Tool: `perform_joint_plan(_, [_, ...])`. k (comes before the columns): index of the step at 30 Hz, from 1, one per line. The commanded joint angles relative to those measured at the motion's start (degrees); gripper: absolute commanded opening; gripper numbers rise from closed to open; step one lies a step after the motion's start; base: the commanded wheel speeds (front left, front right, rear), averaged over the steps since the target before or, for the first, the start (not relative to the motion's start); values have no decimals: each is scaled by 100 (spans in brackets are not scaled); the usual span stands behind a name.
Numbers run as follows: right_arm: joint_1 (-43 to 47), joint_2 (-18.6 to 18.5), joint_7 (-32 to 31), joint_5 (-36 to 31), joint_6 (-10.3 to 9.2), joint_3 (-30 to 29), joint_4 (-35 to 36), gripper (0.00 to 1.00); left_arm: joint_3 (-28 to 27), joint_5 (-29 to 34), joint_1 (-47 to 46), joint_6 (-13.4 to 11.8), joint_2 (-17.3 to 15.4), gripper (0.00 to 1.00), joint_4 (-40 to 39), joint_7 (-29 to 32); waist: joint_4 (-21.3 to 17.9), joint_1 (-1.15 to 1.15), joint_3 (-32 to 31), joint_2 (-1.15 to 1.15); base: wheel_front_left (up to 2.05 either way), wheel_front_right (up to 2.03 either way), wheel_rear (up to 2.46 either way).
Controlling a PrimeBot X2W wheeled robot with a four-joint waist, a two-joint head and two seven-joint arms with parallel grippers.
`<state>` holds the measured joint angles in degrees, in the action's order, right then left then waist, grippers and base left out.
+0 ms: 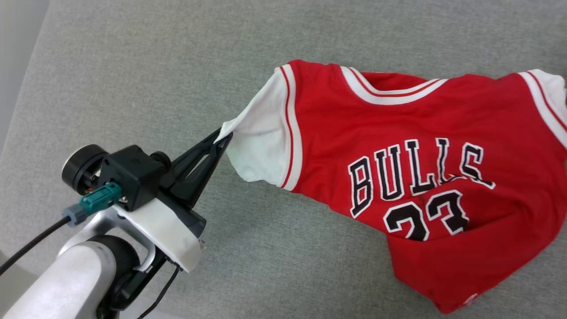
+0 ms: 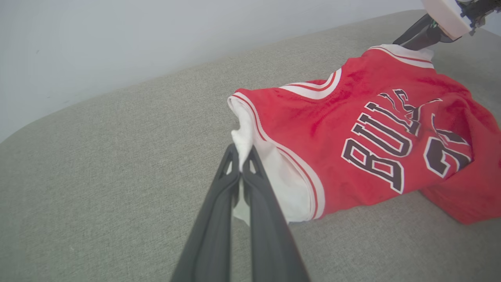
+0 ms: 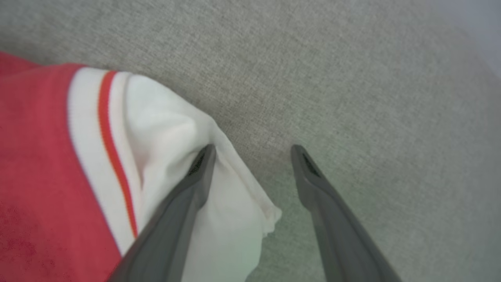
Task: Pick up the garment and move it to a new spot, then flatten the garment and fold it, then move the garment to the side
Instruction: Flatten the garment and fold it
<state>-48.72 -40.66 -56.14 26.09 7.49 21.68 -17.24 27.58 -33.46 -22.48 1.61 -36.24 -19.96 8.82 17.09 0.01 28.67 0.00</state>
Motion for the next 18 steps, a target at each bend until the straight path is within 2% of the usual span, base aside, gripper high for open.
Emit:
perform_joint_plan(1, [35, 17, 47, 26, 0, 96, -142, 100, 27, 45, -88, 30, 41, 0, 20, -56, 119, -1, 108, 0, 0, 0, 0])
perform_joint_plan(7, [491, 32, 149, 233, 9, 447, -505, 100, 81, 71, -139, 25, 109, 0, 97, -100, 168, -1, 102, 0, 0, 0, 0])
perform_joint_plan(8, [559, 33, 159, 258, 11, 486, -533, 90, 77, 65, -130, 22, 106, 0, 116, -114, 161, -1, 78, 0, 0, 0, 0])
perform_joint_plan(9, [605, 36, 190, 299, 13, 511, -555, 38, 71, 65, -117, 11, 109, 0, 135, -123, 151, -1, 47, 0, 0, 0, 0])
perform_joint_plan(10, [625, 46, 247, 331, 14, 522, -562, 0, 67, 66, -101, -1, 108, 0, 157, -145, 134, -1, 13, 0, 0, 0, 0])
perform_joint_plan(18, [397, 46, 931, 545, 6, 372, -497, 0, -76, 43, 25, -116, 21, 0, 399, -283, -140, -1, -453, 0, 0, 0, 0])
